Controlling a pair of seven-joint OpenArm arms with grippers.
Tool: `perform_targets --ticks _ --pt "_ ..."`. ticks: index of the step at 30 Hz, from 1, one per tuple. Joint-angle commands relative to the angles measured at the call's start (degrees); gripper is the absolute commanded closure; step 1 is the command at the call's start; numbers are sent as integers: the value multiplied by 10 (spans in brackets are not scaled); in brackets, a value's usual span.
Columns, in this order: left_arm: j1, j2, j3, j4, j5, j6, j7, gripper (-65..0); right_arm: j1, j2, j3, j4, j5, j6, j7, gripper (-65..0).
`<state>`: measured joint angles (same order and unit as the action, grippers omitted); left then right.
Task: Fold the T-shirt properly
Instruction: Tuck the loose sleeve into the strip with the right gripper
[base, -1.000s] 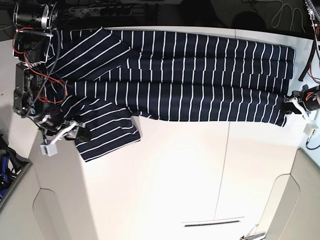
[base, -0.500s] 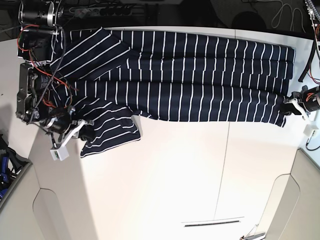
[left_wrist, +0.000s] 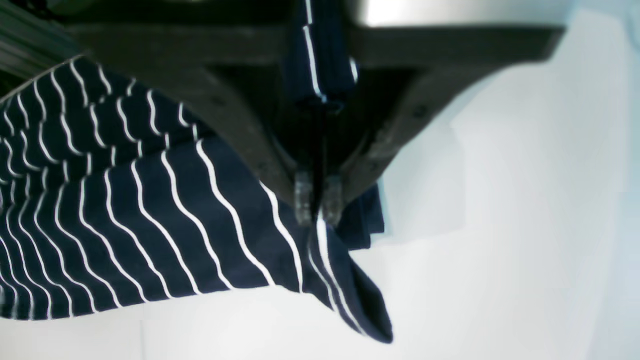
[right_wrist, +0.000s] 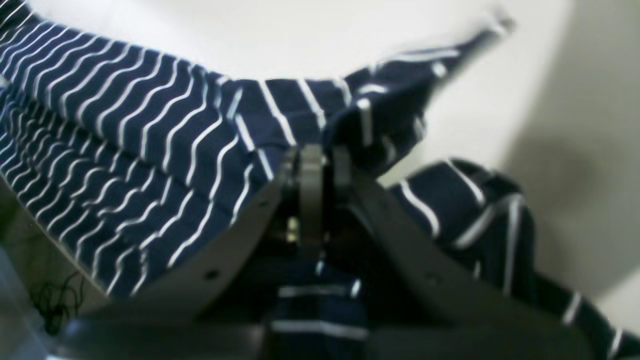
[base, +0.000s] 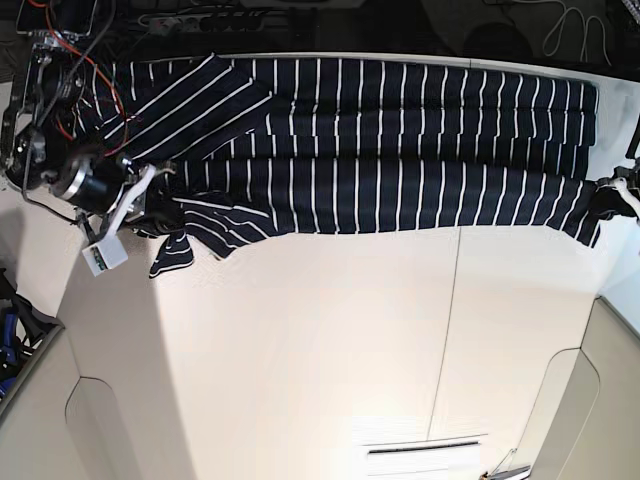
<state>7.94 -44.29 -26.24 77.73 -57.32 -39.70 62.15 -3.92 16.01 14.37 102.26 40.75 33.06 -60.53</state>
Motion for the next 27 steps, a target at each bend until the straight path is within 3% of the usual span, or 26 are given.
perform_targets --ticks 1,14,22,26,27 --pt "4 -16 -12 14 -8 -3 -5 0 -9 7 12 24 15 3 11 0" --pt "87 -16 -42 57 -33 -3 -1 0 -156 7 116 154 52 4 9 0" --pt "122 -11 -42 57 -33 -3 27 0 -198 3 130 134 12 3 11 0" --pt "124 -10 -42 57 -33 -3 50 -165 -196 3 130 79 10 2 12 0" --pt "124 -9 -42 57 -33 -3 50 -196 -196 3 130 65 8 2 12 -41"
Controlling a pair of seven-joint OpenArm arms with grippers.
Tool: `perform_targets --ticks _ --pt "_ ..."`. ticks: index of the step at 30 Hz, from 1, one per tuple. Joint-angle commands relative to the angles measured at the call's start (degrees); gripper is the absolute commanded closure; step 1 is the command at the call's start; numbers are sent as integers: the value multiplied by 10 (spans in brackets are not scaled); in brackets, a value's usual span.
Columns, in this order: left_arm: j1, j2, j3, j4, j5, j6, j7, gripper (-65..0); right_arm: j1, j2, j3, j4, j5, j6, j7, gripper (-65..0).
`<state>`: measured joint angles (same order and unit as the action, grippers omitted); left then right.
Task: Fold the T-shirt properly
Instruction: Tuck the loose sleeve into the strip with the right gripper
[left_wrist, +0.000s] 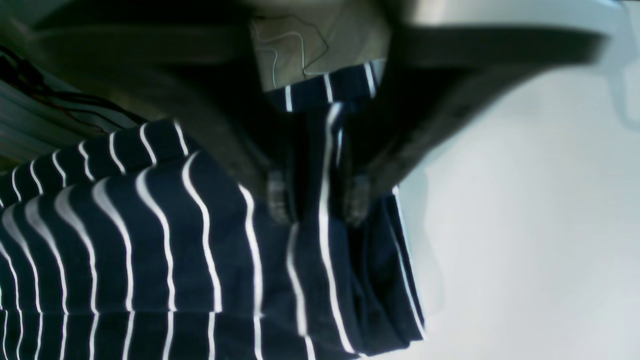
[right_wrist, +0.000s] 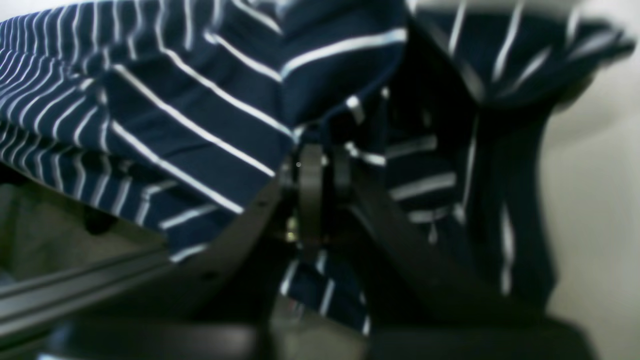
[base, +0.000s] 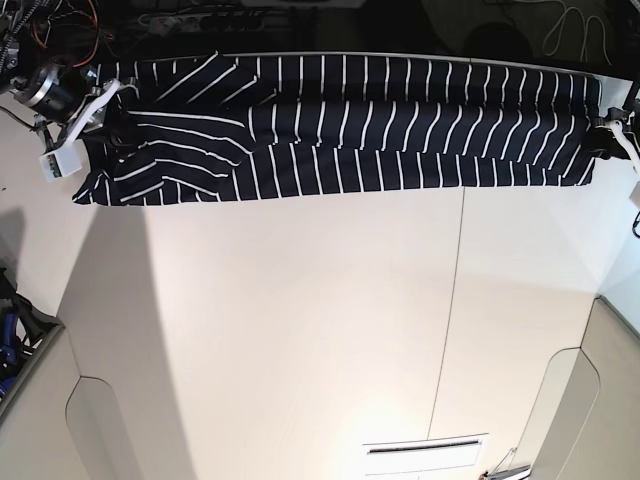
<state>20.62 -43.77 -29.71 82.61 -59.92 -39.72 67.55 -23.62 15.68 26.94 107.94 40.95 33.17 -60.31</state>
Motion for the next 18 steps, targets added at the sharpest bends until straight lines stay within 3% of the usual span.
perform_targets --ticks 1,3,5,12,15,16,18 --pt "-3 -15 -7 8 -7 -3 -4 -215 2 7 4 -2 6 1 14 -136" --pt "-3 -15 -7 8 -9 -3 -10 -220 3 7 4 -10 8 0 15 -287" --pt "-3 -15 -7 8 -15 -3 -18 -220 3 7 6 -2 23 1 10 -332" --pt "-3 -10 -52 8 -69 -3 -16 -232 2 -3 23 85 41 1 9 -332" --pt "-3 2 -104 8 -89 -3 2 -278 3 -26 27 135 45 1 9 -328" --pt "-3 8 -120 8 -98 -3 11 -296 3 -35 27 147 45 1 12 -304" --pt "-3 22 -145 8 -105 -3 25 -330 3 -53 27 156 45 1 19 -179"
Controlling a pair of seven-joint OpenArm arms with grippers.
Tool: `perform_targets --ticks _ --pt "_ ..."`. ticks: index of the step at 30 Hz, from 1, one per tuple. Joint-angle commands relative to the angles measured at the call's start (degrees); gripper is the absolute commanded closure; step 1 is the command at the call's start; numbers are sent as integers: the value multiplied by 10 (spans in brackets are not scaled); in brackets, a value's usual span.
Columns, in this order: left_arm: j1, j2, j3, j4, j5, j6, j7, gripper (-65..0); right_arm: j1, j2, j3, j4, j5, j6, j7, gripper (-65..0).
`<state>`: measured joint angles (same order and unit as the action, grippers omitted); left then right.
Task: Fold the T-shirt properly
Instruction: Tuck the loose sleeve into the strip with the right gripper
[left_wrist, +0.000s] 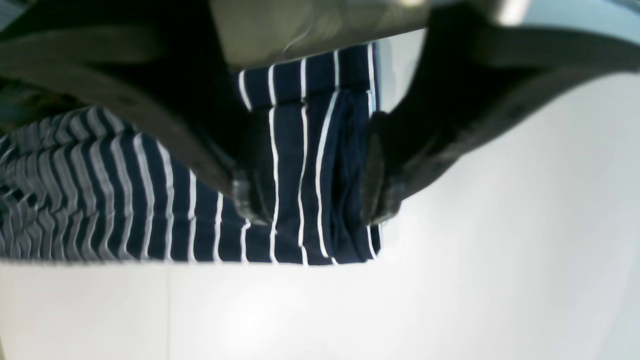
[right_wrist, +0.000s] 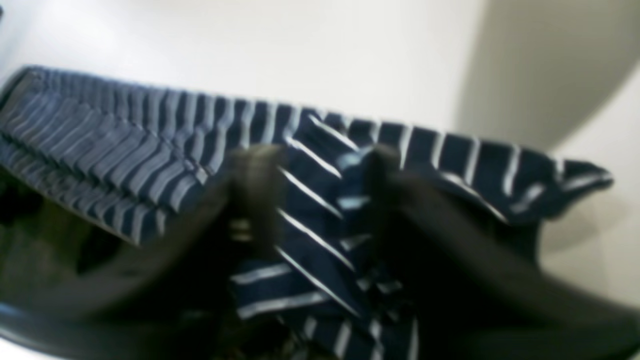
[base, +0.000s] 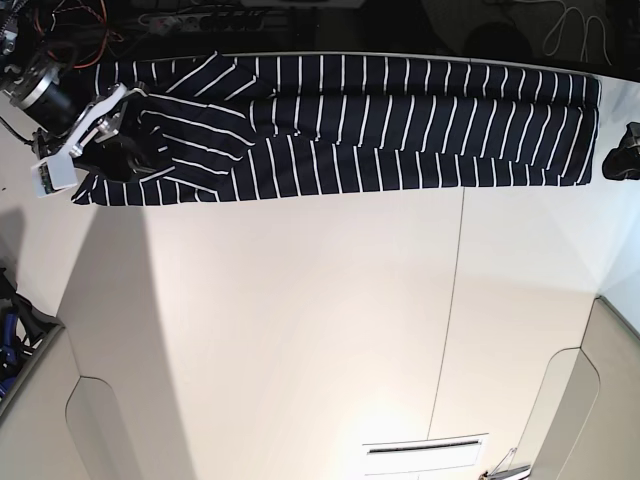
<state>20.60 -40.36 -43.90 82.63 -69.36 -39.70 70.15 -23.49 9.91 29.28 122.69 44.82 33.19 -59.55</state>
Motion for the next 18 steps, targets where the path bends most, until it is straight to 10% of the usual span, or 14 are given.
perform_targets --ticks 1,2,18 --pt "-2 -7 -11 8 -11 -3 2 -346 1 -3 3 7 6 1 14 -93" --pt "-2 0 -16 8 -10 -3 4 -362 1 -10 3 3 6 1 16 -4" --pt "34 34 -14 -13 64 -3 -88 -456 42 20 2 -279 -50 7 76 0"
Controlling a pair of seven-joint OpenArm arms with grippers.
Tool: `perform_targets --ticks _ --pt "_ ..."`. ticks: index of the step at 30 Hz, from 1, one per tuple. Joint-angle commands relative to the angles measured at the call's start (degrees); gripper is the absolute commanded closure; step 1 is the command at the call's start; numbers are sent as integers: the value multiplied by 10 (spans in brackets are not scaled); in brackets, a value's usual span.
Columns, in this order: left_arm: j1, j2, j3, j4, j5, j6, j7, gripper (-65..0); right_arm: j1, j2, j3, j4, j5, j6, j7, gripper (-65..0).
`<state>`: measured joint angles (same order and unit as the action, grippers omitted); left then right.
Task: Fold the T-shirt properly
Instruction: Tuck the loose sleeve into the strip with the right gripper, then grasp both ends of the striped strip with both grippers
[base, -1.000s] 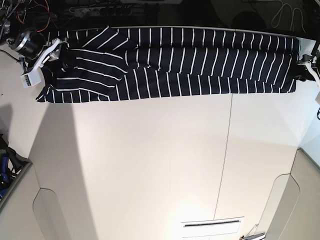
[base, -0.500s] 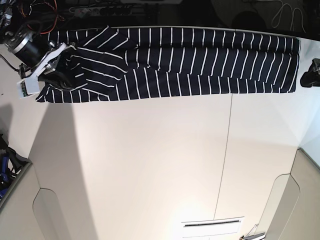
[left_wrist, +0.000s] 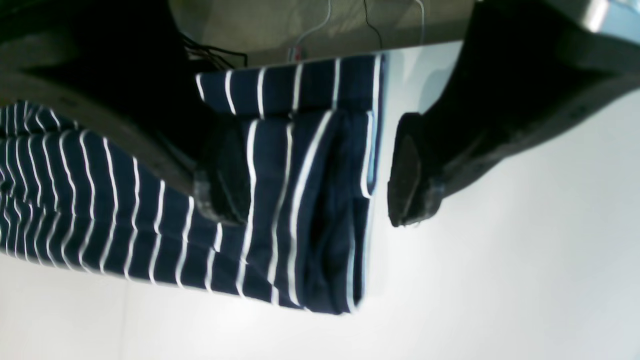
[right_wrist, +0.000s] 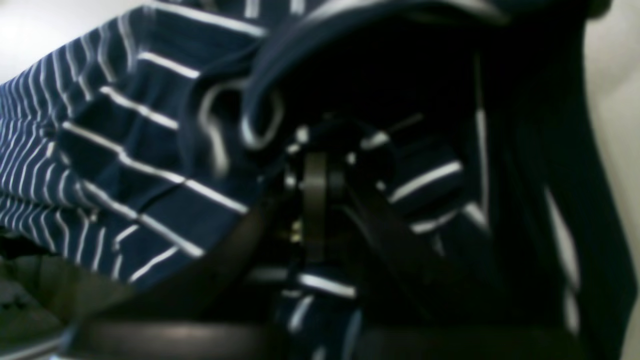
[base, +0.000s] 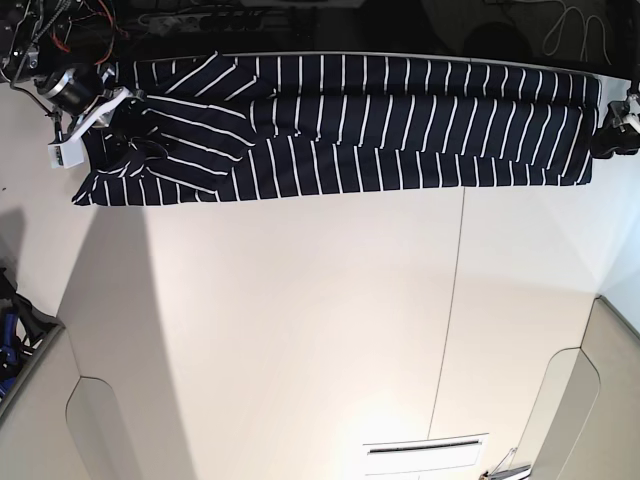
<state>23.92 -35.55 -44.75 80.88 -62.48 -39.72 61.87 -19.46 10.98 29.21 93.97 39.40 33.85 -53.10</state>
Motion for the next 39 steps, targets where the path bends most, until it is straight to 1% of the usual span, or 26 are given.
perform_targets --ticks 1,3,5,9,13,16,19,25,30,33,36,38,39 --pt "1 -14 -6 -5 2 -3 -15 -456 12 13 2 -9 5 0 15 0" --pt "1 -14 -6 -23 16 -3 -39 -456 34 19 2 -41 4 0 24 0" --pt "1 -14 -6 -37 22 -3 -50 -456 62 25 2 -68 4 0 26 0" --pt "1 -14 -6 -52 19 -3 -51 -456 112 28 2 -101 1 0 25 0" --pt "1 -7 -6 -53 18 -3 -49 -456 139 28 2 -103 0 0 23 0" --pt "1 6 -3 -53 4 -3 -39 -456 144 28 2 -103 0 0 21 0" --pt "1 14 6 -53 2 -3 -36 -456 142 28 2 -103 0 0 14 0" --pt "1 14 36 -53 49 -3 -37 -456 142 28 2 -103 1 0 2 0" --pt "2 14 62 -53 53 -3 -28 -456 142 28 2 -103 9 0 2 0" --pt "2 9 55 -53 43 -3 -25 -455 142 28 2 -103 9 0 -1 0" --pt "2 2 17 -53 -2 -3 -23 -455 142 28 2 -103 9 0 -5 0" --pt "2 -3 -17 -53 -38 -3 -1 -455 142 28 2 -103 9 0 -12 0" --pt "2 -6 -31 -53 -60 -3 21 -456 142 29 2 -103 9 0 -12 0"
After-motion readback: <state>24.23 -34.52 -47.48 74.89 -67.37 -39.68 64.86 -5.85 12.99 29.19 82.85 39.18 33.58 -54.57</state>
